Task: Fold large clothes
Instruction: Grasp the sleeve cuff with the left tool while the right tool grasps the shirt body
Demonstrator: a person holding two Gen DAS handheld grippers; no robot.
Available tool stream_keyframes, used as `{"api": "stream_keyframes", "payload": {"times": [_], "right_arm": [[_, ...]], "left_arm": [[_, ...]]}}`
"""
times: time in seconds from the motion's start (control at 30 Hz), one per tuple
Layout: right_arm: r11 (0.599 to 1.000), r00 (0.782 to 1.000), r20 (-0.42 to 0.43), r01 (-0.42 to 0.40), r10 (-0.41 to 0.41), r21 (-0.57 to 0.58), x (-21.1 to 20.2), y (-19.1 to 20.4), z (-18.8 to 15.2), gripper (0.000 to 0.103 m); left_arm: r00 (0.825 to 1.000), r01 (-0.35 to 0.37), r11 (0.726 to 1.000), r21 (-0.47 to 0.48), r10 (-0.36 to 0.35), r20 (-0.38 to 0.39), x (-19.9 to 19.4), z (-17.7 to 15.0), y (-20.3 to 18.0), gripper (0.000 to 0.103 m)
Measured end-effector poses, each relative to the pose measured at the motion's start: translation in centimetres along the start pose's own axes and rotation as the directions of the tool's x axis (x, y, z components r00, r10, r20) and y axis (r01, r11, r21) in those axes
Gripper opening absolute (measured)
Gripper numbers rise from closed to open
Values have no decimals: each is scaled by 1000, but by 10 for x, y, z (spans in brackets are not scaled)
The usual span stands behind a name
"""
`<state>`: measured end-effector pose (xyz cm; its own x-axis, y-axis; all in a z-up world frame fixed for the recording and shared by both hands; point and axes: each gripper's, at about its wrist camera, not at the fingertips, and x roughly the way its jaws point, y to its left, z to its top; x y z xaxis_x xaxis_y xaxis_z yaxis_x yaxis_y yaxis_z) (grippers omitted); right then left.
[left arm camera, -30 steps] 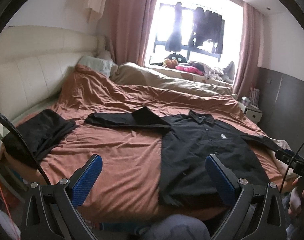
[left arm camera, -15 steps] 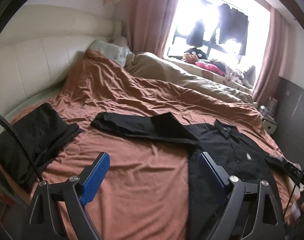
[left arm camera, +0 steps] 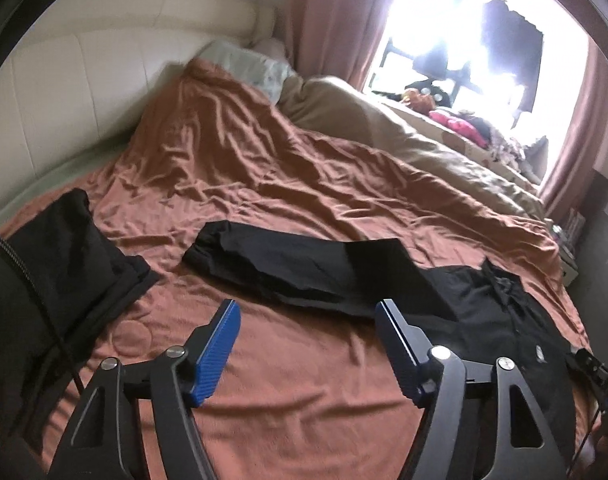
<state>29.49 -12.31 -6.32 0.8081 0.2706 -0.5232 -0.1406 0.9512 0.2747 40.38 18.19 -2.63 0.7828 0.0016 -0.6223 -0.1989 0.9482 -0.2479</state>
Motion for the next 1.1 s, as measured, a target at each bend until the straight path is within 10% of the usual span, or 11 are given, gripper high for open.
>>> {"api": "stream_keyframes", "payload": {"times": [0.53,0.8,0.93,1.0,1.1], "right_arm": [[990,987,-163,36,-13,140,151,-5,49,66],[980,961,-274,25,31,199,219,-10,51,38],[974,950,-311,39,34,225,248,-15,51,26],[972,949,-313,45,30,231,258,-16,52,24],[972,941,-338,51,31,231,276,-15,52,24]], "left_arm": [[980,-112,966,-232,69,-185,163,15,72,53],[957,-177,961,-214,117,-265,213,6,81,52],[954,-199,951,-237,133,-269,228,-1,88,36],[955,-213,946,-245,149,-257,226,1,91,7],[963,-192,951,-244,135,-232,217,9,89,4]]}}
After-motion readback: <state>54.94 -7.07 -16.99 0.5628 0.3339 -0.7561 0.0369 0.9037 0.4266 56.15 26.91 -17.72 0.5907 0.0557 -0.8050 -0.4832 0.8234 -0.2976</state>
